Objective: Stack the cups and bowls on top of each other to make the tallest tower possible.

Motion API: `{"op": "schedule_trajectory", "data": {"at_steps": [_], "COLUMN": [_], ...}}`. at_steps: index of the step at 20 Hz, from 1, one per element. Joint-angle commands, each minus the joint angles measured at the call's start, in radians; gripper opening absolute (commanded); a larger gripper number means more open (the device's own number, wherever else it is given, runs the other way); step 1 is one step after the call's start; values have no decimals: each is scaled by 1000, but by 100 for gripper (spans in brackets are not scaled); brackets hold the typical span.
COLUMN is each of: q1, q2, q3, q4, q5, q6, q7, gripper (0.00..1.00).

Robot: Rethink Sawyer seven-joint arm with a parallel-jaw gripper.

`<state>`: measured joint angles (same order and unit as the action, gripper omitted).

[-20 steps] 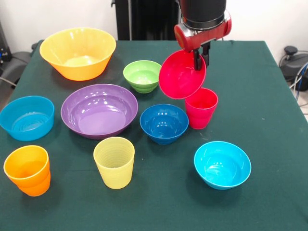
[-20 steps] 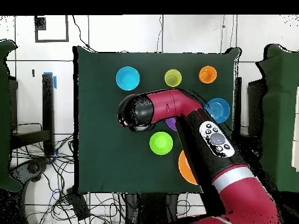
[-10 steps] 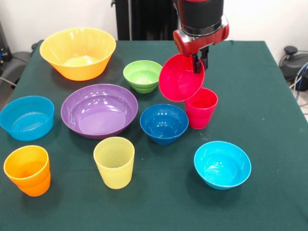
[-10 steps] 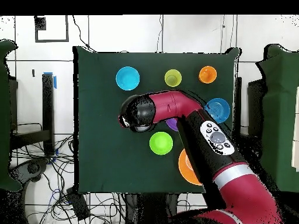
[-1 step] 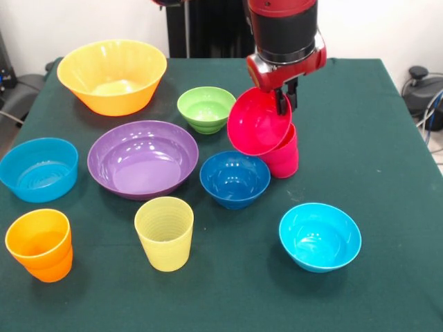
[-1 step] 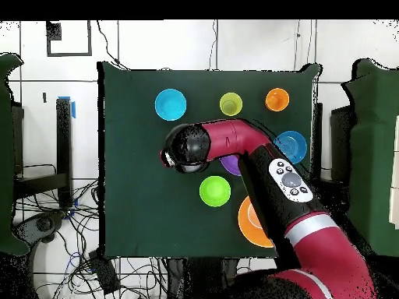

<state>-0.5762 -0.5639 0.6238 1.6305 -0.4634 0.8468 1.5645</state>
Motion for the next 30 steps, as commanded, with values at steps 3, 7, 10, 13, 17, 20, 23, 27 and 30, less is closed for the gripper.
{"op": "schedule_trajectory", "data": {"at_steps": [3,7,10,13,17,20,23,27,30], "q1": [0,-4,-7,-7,-1,3,6,8,11], "q2": [37,-5,-53,-97,-115,-113,-113,-116,-113], "q3": [6,14,24,34,35,26,27,27,26], "q4": [-47,-24,4,29,46,48,43,41,35], "q5": [-88,-72,-51,-27,-21,-22,-22,-22,-26], "q6": [34,54,75,96,94,77,73,72,65], "q7": [-177,-172,-166,-155,-140,-119,-119,-119,-117], "gripper": [0,0,0,0,0,0,0,0,0]}}
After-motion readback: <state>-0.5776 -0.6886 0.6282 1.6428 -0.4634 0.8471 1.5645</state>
